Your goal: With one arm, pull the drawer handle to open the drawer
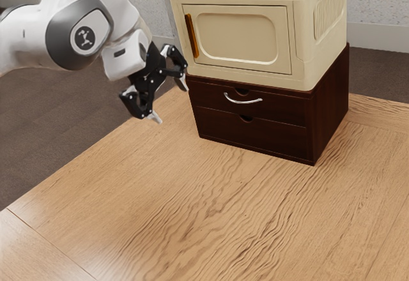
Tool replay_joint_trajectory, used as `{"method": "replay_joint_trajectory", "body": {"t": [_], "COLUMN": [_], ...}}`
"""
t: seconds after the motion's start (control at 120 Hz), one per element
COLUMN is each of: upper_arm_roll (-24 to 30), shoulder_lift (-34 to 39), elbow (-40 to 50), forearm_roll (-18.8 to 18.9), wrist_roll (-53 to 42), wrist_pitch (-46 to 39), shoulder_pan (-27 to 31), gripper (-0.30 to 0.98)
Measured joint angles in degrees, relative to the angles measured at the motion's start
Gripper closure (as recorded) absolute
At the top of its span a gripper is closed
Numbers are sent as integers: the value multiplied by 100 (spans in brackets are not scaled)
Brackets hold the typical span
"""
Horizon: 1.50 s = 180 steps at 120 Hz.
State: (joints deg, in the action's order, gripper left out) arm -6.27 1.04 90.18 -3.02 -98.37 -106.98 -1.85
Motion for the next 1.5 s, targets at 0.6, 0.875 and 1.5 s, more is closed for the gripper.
{"method": "replay_joint_trajectory", "body": {"t": [0.6,0.875,1.5], "upper_arm_roll": [16,-30,3], "shoulder_lift": [-1839,-2513,-3565], "elbow": [-1853,-2681,-3693], "forearm_roll": [-604,-255,-255], "wrist_roll": [451,439,329], "wrist_pitch": [163,65,-76], "shoulder_pan": [-142,-146,127], "gripper": [30,45,48]}}
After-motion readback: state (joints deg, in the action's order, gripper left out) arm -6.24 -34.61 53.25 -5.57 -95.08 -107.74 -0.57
